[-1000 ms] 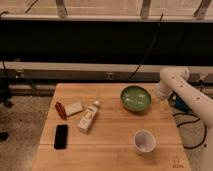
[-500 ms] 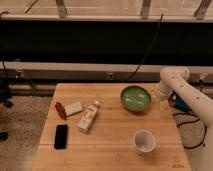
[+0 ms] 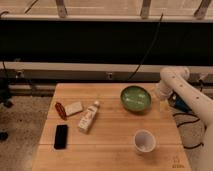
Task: Pick up the ceramic bowl
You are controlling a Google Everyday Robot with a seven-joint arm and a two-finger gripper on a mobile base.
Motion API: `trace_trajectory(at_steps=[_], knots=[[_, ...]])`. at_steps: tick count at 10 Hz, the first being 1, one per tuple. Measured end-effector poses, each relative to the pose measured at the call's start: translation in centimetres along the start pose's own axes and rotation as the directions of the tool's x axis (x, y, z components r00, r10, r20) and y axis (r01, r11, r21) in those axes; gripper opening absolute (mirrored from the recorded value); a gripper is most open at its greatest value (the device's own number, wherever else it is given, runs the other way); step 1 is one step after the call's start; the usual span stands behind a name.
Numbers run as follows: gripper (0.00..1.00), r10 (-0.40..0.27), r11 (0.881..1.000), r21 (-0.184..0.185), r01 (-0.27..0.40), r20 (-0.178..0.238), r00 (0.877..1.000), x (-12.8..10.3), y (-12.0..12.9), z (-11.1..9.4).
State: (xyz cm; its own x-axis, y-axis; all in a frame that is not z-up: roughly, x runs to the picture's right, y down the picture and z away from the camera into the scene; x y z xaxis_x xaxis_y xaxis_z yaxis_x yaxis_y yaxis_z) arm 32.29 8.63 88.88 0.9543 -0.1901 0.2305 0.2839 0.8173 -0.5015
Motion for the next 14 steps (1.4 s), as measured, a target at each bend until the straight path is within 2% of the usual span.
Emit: trace_trajectory(at_steps=[2, 3, 6, 8, 14], knots=[[0.80, -0.010, 1.000, -0.004, 0.010, 0.007, 1.000, -0.1, 0.1, 0.1], [0.80, -0.038, 0.999, -0.010, 0.038, 0.021, 0.999, -0.6, 0.7, 0.3], [0.80, -0.131, 0.991, -0.003, 0.131, 0.066, 0.989, -3.3, 4.3, 0.0], [0.80, -0.155, 0.988, -0.001, 0.155, 0.086, 0.984, -4.1, 5.6, 0.1], [0.80, -0.237, 0.971, 0.001, 0.240, 0.151, 0.960, -6.1, 4.8, 2.6]])
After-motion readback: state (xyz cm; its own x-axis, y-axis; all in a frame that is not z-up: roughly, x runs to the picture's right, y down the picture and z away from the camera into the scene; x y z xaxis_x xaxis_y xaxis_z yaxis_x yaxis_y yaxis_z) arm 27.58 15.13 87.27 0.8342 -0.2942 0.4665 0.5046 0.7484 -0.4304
